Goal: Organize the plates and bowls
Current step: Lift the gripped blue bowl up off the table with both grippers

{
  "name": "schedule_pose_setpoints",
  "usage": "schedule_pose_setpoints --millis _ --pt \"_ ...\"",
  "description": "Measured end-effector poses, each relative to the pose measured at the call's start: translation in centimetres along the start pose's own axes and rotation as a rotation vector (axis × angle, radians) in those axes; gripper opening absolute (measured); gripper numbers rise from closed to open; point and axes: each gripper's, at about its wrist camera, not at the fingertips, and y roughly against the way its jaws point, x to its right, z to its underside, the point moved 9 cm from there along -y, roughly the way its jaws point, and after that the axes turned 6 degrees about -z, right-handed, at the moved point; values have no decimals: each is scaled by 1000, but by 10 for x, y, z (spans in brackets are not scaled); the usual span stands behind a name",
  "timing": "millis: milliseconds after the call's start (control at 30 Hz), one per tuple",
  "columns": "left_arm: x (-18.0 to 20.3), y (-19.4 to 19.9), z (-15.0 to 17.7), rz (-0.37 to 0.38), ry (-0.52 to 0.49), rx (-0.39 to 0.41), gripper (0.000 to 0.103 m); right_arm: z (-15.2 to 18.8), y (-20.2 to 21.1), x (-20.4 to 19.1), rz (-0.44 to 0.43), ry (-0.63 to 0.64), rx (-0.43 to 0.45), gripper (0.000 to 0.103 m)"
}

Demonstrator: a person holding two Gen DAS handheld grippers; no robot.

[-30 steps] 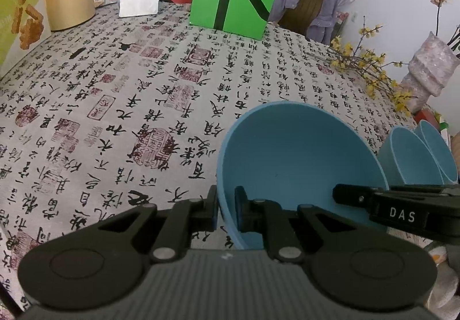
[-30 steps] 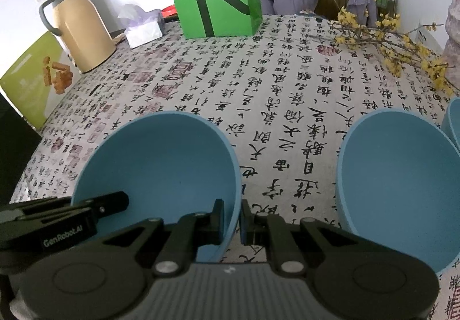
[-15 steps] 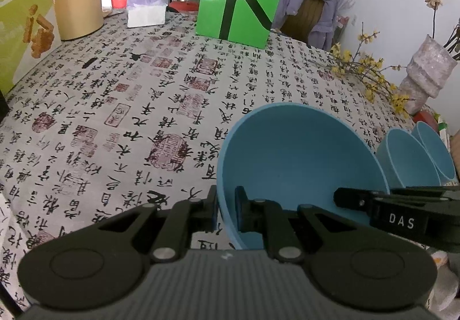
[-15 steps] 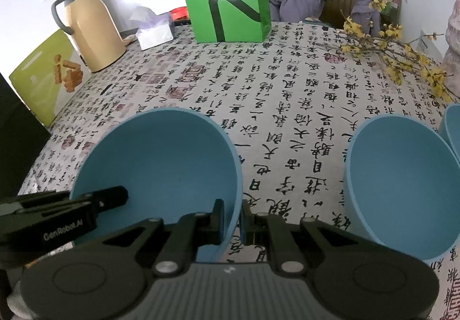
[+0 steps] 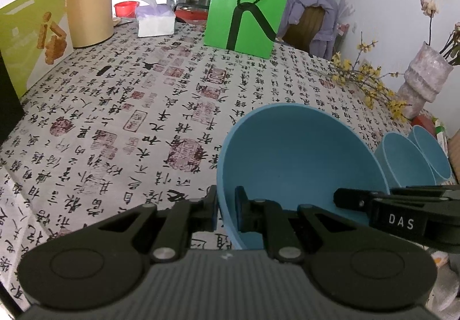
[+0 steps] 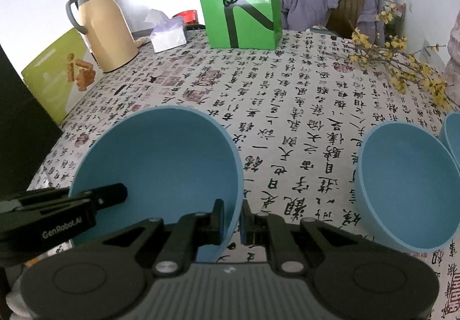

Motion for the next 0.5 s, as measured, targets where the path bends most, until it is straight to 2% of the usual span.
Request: schedule_pose_setpoints --millis 500 --pt "-27 21 3 -22 17 28 12 3 3 -31 -14 37 1 10"
